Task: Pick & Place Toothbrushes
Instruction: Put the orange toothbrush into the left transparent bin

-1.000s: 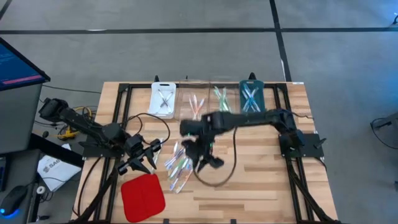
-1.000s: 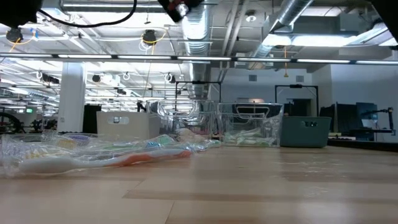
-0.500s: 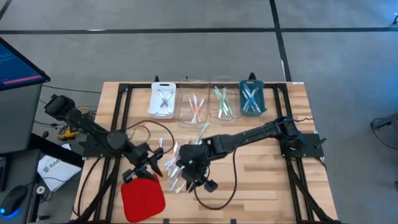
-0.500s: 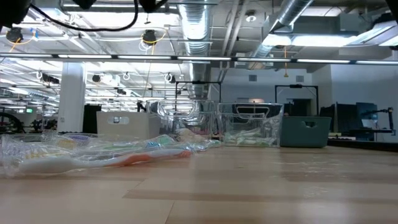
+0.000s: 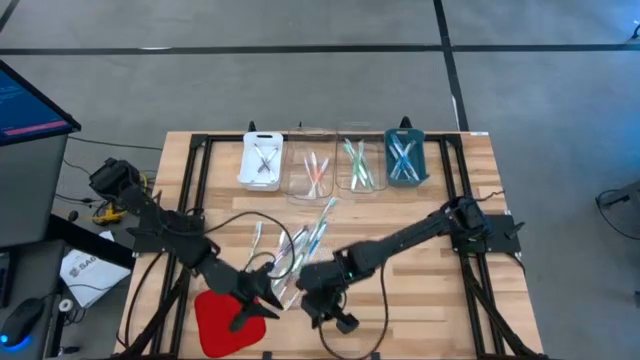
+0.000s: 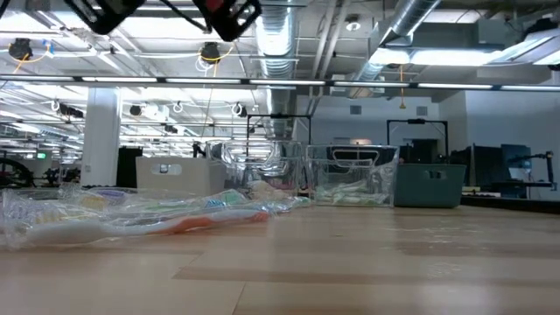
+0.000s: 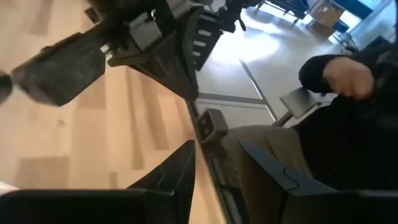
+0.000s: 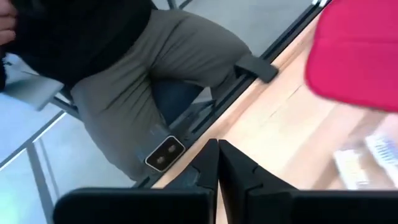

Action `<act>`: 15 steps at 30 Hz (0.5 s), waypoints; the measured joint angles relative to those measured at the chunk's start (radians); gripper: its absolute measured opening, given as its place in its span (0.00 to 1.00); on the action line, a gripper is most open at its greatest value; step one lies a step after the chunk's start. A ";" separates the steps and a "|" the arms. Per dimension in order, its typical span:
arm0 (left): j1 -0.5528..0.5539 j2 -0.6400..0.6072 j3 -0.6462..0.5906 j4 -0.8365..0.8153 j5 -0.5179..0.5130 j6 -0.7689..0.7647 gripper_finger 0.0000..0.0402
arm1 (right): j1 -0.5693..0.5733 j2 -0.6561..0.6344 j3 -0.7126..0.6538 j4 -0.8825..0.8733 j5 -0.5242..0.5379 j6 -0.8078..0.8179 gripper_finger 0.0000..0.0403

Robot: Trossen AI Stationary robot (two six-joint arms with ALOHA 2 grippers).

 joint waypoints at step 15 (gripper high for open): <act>0.089 0.222 0.224 -0.379 -0.154 -0.254 0.21 | 0.311 -0.231 -0.600 1.006 0.709 0.043 0.00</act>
